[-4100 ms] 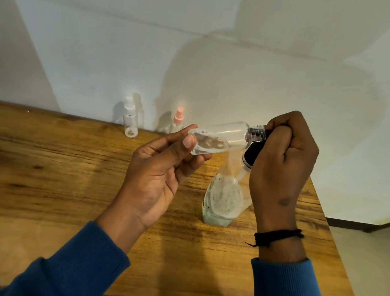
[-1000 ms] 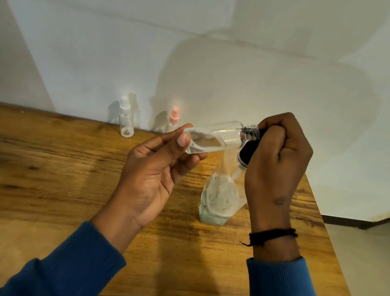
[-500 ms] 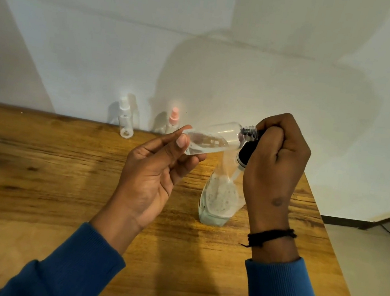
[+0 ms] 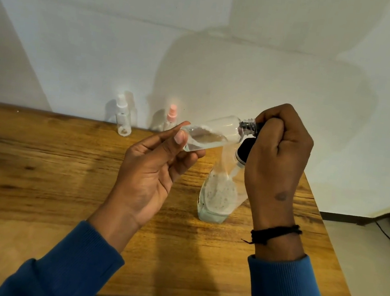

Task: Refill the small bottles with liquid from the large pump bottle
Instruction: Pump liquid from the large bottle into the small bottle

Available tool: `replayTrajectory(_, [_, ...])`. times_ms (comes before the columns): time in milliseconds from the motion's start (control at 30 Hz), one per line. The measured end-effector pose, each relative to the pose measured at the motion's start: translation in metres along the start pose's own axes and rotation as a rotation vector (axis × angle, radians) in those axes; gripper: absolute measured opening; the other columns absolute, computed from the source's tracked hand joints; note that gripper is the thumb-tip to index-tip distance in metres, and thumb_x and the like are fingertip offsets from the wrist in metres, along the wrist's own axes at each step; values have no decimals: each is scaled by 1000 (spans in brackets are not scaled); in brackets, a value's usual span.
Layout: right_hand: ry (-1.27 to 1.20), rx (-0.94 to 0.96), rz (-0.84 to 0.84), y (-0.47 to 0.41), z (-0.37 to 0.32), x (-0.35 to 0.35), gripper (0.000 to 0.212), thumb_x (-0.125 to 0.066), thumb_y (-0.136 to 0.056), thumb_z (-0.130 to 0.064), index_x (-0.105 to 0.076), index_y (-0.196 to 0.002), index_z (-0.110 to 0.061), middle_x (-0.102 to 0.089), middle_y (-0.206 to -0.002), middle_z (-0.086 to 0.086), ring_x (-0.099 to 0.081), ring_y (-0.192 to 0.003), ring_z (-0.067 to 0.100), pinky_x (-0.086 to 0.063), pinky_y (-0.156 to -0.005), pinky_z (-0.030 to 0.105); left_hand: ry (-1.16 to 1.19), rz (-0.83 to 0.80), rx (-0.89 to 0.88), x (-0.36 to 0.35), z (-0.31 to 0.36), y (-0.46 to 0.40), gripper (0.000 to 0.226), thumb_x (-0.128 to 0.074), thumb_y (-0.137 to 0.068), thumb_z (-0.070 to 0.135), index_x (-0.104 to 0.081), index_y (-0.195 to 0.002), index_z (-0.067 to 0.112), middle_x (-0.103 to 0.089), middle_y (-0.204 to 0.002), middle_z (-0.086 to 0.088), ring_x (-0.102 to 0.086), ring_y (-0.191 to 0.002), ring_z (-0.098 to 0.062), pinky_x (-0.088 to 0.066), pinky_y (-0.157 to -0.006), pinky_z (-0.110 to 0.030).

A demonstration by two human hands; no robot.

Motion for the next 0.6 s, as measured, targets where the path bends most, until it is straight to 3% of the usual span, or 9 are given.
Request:
replayTrajectory(100, [-10, 5, 4, 0, -2, 0, 25, -36, -89, 2, -53, -73, -8, -45, -55, -11, -43, -50, 3, -29, -45, 23, 1, -4, 1, -1, 0, 0, 48, -75, -65, 20, -69, -110, 3, -72, -107, -16, -74, -84, -26, -59, -67, -20])
replayTrajectory(233, [-59, -25, 23, 4, 2, -2, 27, -35, -90, 9, -52, -73, -5, -45, -55, -11, -46, -49, -1, -29, -44, 10, 0, 0, -6, 1, 0, 0, 41, -72, -69, 17, -69, -108, 3, -73, -109, -16, -74, -84, -26, -59, -67, -20])
replayTrajectory(400, [-18, 9, 15, 0, -2, 1, 27, -36, -90, 5, -52, -73, -7, -46, -56, -10, -47, -50, 1, -31, -45, 18, -7, 7, -3, 0, 0, 0, 52, -76, -63, 20, -68, -111, 1, -70, -112, -19, -74, -84, -26, -60, -68, -20])
replayTrajectory(600, [-55, 13, 51, 4, -3, 0, 26, -35, -90, 9, -52, -74, -4, -42, -56, -4, -45, -51, 0, -30, -45, 11, -2, -10, -7, -1, 0, 0, 47, -71, -71, 18, -67, -114, 0, -72, -111, -18, -73, -83, -24, -59, -69, -20])
Point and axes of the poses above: each hand's wrist, its own y-axis away from the middle knuckle, its own x-axis out of the back of the hand, z = x × y, the point moved 5 cm from there along -y, towards the middle knuckle
